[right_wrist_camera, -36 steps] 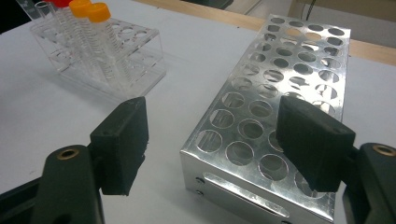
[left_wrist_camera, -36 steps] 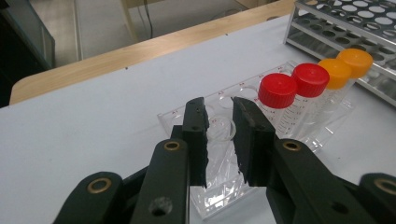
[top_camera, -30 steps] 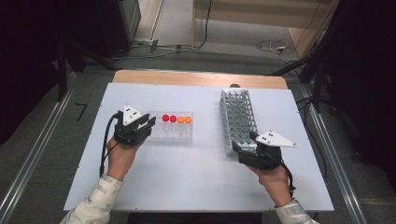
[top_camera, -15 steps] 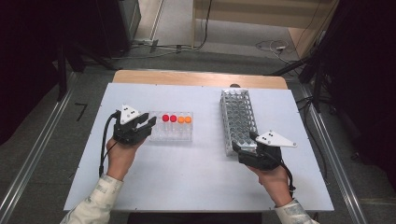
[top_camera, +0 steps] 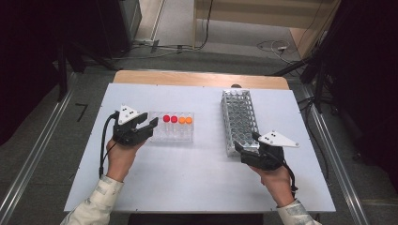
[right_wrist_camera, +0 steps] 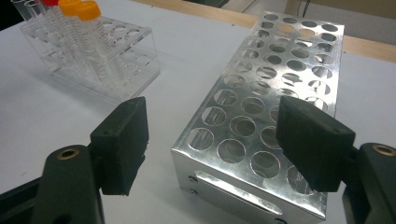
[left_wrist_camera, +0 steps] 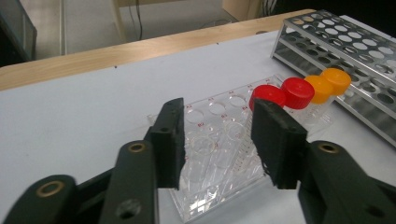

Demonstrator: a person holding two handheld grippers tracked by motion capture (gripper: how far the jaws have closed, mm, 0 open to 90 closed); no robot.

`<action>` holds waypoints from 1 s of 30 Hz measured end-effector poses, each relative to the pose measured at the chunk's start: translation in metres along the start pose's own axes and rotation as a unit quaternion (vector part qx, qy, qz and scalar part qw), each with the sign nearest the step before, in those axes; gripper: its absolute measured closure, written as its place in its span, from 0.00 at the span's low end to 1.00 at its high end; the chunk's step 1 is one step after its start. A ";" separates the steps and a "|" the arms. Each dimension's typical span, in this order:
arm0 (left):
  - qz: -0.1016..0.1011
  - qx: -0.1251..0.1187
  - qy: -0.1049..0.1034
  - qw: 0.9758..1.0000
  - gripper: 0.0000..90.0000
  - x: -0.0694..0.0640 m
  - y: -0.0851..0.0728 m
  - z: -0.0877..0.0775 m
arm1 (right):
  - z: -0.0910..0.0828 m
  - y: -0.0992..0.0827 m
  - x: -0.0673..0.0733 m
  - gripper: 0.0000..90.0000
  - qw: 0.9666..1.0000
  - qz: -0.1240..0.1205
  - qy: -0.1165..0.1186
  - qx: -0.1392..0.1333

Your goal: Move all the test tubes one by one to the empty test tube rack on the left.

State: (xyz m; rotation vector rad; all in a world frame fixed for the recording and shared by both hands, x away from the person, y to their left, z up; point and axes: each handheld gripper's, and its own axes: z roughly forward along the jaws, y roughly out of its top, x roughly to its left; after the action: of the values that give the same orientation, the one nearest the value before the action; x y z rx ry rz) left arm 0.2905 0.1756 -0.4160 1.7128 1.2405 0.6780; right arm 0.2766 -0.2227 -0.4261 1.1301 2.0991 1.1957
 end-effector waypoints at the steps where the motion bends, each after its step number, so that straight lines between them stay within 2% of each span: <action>1: -0.007 -0.001 0.004 1.000 0.46 0.000 0.000 0.000 | 0.000 0.000 -0.001 0.27 1.000 0.001 -0.001 0.000; 5: -0.020 -0.001 0.009 1.000 0.27 0.000 -0.001 -0.004 | 0.001 -0.002 -0.006 0.27 1.000 0.003 -0.006 -0.002; 14: -0.042 0.002 0.008 0.999 0.18 0.001 -0.015 -0.012 | -0.002 -0.005 -0.015 0.27 1.000 0.011 -0.017 -0.003; 20: -0.078 -0.011 -0.007 0.997 0.16 0.005 -0.026 -0.022 | -0.002 -0.009 -0.022 0.27 1.000 0.021 -0.020 -0.003; 24: -0.072 -0.022 -0.003 0.997 0.16 0.004 -0.031 -0.029 | -0.004 -0.010 -0.024 0.27 1.000 0.021 -0.020 -0.006; 30: -0.052 -0.015 0.011 0.998 0.16 0.001 -0.039 -0.034 | -0.008 -0.013 -0.030 0.27 0.999 0.025 -0.025 -0.008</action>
State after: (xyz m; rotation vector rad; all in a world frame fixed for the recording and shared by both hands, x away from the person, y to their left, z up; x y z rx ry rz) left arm 0.2453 0.1922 -0.4350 1.6089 1.3190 0.6501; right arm 0.2817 -0.2550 -0.4333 1.2003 2.0316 1.1913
